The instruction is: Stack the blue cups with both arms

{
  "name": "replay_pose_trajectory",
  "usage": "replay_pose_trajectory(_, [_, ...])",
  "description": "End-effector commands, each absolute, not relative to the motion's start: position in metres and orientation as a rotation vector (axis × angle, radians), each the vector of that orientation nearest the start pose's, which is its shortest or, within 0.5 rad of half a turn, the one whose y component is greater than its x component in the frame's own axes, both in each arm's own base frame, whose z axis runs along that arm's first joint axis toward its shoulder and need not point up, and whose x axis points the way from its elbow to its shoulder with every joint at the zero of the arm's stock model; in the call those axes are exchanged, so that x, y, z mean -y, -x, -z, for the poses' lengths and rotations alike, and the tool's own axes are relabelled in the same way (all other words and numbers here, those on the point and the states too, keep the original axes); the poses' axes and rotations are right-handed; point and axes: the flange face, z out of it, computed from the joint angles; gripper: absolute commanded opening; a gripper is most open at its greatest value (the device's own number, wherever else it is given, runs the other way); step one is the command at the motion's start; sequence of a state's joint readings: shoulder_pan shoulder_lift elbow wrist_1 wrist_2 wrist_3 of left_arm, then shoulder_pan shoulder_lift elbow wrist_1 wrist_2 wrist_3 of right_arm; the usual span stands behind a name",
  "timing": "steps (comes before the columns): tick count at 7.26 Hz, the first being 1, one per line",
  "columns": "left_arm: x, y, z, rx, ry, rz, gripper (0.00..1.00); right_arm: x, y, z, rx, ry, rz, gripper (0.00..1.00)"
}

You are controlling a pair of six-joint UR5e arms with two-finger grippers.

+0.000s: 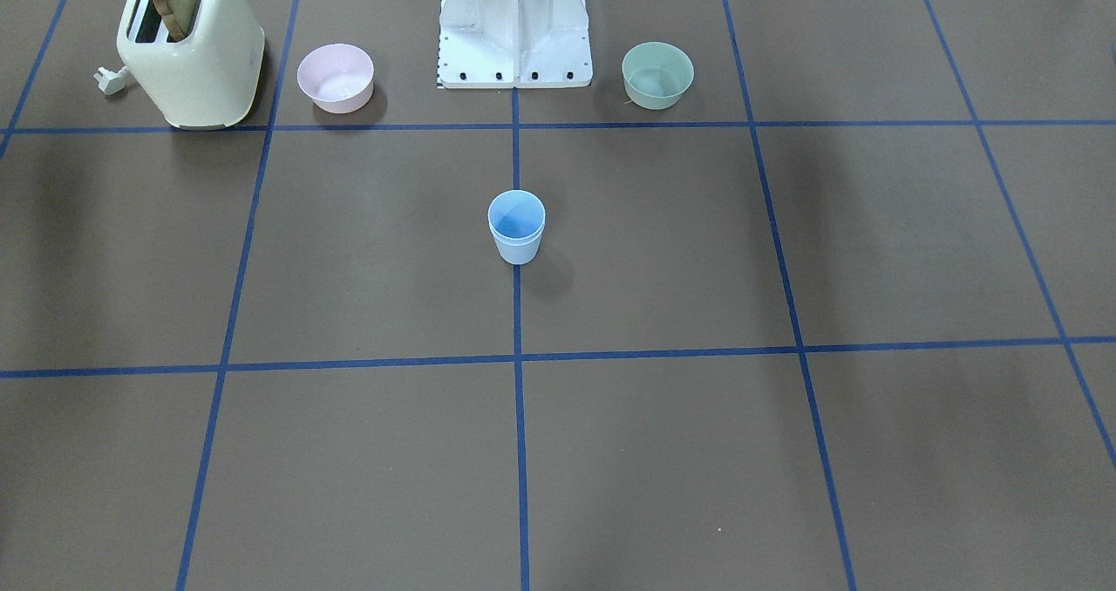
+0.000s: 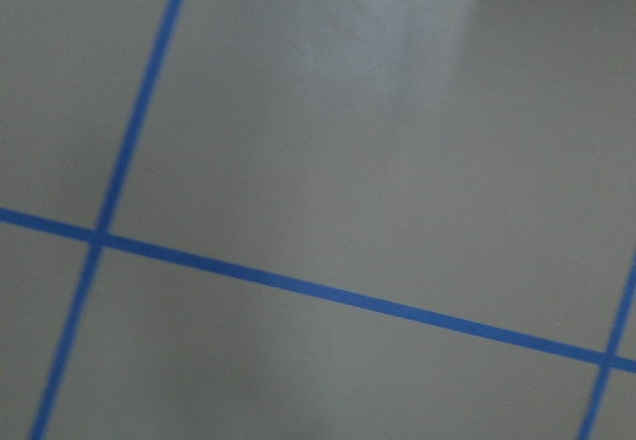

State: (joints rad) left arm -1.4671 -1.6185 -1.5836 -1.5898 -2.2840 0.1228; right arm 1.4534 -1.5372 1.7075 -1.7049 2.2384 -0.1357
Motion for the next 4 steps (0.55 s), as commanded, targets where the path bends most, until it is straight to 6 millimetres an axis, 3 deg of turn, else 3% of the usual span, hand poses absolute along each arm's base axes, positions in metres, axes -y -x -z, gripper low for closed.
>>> replay_pose_trajectory(1, [0.5134,0.0141,-0.6306,-0.723,-0.082,-0.245,0.99,0.4543,-0.0472,-0.6500,0.670,-0.014,0.191,1.00])
replay_pose_trajectory(4, [0.5075,0.0162,-0.6287,-0.723,-0.084,-0.241,0.99,0.4574,-0.0469,-0.6419,0.680,-0.028,0.118,1.00])
